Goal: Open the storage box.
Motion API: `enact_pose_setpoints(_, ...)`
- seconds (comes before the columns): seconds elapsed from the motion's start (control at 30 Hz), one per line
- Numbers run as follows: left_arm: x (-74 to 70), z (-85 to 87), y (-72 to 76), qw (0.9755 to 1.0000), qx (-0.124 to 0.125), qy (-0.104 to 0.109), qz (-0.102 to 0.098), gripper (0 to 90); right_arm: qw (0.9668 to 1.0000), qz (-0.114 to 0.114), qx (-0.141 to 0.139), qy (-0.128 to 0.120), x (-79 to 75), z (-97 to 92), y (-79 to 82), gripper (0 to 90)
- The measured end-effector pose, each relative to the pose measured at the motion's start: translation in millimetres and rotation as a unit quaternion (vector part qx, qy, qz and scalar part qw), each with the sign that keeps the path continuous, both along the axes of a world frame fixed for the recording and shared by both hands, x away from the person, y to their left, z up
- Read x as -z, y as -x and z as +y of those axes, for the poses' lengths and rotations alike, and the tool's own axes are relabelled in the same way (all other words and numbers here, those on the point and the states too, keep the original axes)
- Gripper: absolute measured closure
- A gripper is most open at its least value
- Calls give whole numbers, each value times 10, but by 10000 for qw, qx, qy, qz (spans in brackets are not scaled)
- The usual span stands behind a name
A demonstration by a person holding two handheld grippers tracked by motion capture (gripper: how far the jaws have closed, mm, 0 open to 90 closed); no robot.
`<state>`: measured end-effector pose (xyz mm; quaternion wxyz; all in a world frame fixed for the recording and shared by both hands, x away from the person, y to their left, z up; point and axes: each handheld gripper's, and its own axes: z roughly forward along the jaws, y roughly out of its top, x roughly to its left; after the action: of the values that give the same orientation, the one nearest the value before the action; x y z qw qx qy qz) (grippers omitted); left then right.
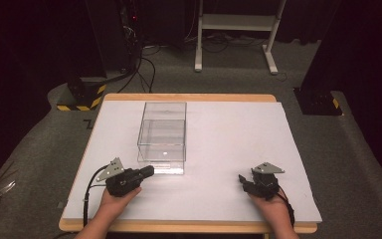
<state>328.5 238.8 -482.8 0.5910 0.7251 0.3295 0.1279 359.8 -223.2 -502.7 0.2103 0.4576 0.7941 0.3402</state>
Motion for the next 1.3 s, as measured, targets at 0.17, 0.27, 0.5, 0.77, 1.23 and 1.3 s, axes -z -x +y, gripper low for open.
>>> enact_pose_setpoints(0.17,7,-17,55,10000,25,-24,-7,847,10000,-12,-8,4,1,0,-1,415)
enact_pose_setpoints(0.27,5,-7,70,10000,48,-38,-6,848,10000,-13,-7,5,1,0,-1,415)
enact_pose_setpoints(0.5,-3,-6,138,9999,134,-43,17,850,10000,-11,-7,3,1,0,-1,415)
enact_pose_setpoints(0.77,-18,0,192,9997,209,-87,13,852,10000,-15,-10,5,1,1,0,417)
enact_pose_setpoints(1.23,-51,50,347,9995,314,-86,2,900,10000,-16,-13,6,1,3,2,417)
enact_pose_setpoints(1.3,-70,84,370,9996,280,66,-37,900,10000,-17,-14,9,1,4,2,418)
